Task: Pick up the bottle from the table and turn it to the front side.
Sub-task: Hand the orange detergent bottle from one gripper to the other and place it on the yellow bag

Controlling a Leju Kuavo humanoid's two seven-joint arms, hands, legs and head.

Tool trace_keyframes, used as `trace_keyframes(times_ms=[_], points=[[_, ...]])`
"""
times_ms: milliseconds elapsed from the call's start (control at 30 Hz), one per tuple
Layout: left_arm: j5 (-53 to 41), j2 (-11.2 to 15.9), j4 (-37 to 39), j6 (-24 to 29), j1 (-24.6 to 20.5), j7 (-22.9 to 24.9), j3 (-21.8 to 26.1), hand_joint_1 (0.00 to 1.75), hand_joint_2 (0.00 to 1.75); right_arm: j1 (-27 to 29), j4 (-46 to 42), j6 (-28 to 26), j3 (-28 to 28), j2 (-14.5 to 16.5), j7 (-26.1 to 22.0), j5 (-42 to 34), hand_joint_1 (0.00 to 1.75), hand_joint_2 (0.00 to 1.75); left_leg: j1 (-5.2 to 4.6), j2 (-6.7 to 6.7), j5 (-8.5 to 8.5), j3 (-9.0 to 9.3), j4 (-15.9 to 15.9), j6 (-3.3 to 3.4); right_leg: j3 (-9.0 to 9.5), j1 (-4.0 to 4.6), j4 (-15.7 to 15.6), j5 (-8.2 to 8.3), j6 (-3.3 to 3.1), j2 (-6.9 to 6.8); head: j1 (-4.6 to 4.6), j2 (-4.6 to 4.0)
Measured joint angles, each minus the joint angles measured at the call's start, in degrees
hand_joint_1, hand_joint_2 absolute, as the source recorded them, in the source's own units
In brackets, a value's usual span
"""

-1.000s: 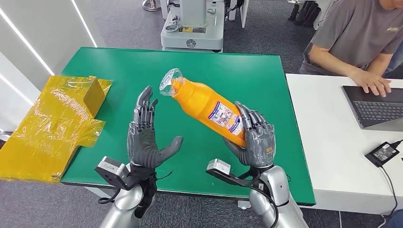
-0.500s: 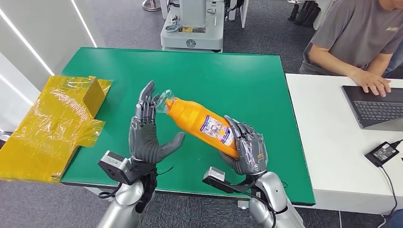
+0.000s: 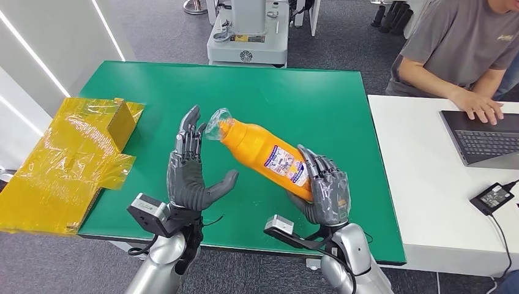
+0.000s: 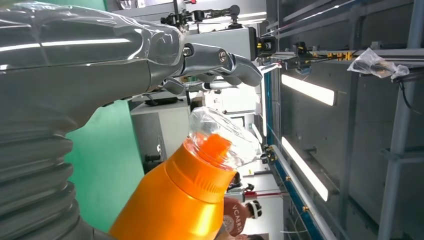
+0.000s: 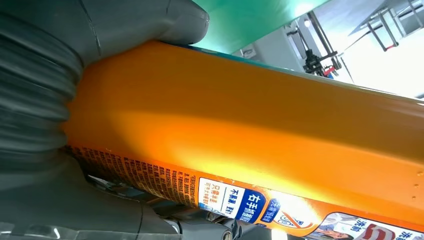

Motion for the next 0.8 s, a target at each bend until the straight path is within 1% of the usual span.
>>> trace_keyframes(times_ms=[100, 333, 567, 800], points=[[0.1, 0.0, 0.2, 0.0, 0.0, 0.0, 0.0, 0.0, 1.75, 0.1, -0.4, -0.1, -1.1, 0.0, -1.2, 0.6, 1.75, 1.75, 0.0, 0.0, 0.0, 0.0, 0.0, 0.0, 0.0, 0.0, 0.0, 0.0, 0.0, 0.0, 0.01, 0.0], [0.7, 0.0, 0.2, -0.8, -0.1, 0.2, 0.0, 0.0, 1.75, 0.6, -1.8, -0.1, -4.0, 0.8, -5.8, -0.1, 1.75, 1.75, 0.0, 0.0, 0.0, 0.0, 0.0, 0.0, 0.0, 0.0, 0.0, 0.0, 0.0, 0.0, 0.01, 0.0], [3.1, 0.0, 0.7, -6.6, -0.7, 2.7, 0.0, 0.0, 1.75, 0.7, -1.3, -0.1, -3.9, 0.9, -8.6, -2.4, 1.75, 1.75, 0.0, 0.0, 0.0, 0.0, 0.0, 0.0, 0.0, 0.0, 0.0, 0.0, 0.0, 0.0, 0.0, 0.0], [6.3, 0.1, 1.4, -12.5, -1.6, 4.3, -0.1, 0.0, 1.75, 0.4, 0.7, 0.4, -1.2, 0.7, -7.6, -3.9, 1.75, 1.75, 0.0, 0.0, 0.0, 0.0, 0.0, 0.0, 0.0, 0.0, 0.0, 0.0, 0.0, 0.0, 0.01, 0.0]])
